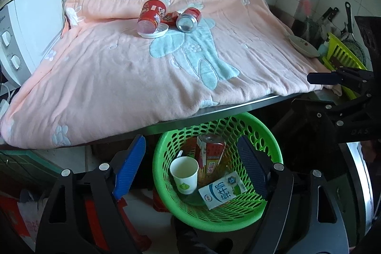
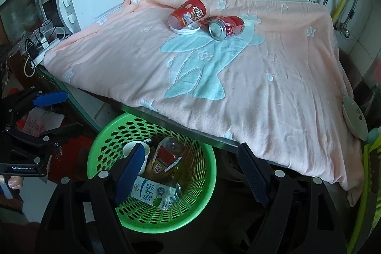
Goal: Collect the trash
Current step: 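Drop the white paper cup into the green basket with the left gripper, then reach down and grasp the red Coke can with the right gripper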
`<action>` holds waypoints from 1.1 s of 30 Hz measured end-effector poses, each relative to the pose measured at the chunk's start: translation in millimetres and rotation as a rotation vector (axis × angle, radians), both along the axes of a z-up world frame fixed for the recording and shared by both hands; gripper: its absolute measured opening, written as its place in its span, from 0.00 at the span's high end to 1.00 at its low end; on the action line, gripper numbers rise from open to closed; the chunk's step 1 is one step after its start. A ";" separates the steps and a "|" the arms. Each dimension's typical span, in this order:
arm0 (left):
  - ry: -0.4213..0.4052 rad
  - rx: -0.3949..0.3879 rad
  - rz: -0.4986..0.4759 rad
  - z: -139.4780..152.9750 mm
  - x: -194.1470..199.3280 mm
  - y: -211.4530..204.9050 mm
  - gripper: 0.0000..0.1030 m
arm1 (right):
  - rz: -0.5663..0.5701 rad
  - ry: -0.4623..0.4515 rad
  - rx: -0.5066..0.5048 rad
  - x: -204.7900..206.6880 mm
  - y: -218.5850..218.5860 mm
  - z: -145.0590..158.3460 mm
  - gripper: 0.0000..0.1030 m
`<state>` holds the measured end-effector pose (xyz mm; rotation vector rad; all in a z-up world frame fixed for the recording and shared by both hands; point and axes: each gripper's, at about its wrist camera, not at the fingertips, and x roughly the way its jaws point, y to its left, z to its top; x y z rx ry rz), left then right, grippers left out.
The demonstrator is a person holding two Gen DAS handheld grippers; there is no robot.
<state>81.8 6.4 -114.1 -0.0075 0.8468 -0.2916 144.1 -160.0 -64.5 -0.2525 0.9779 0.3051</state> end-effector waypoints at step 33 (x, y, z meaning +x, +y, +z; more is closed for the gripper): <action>0.000 -0.040 0.121 25.6 206.0 88.6 0.20 | -0.277 0.226 0.290 327.1 2.9 3.5 0.29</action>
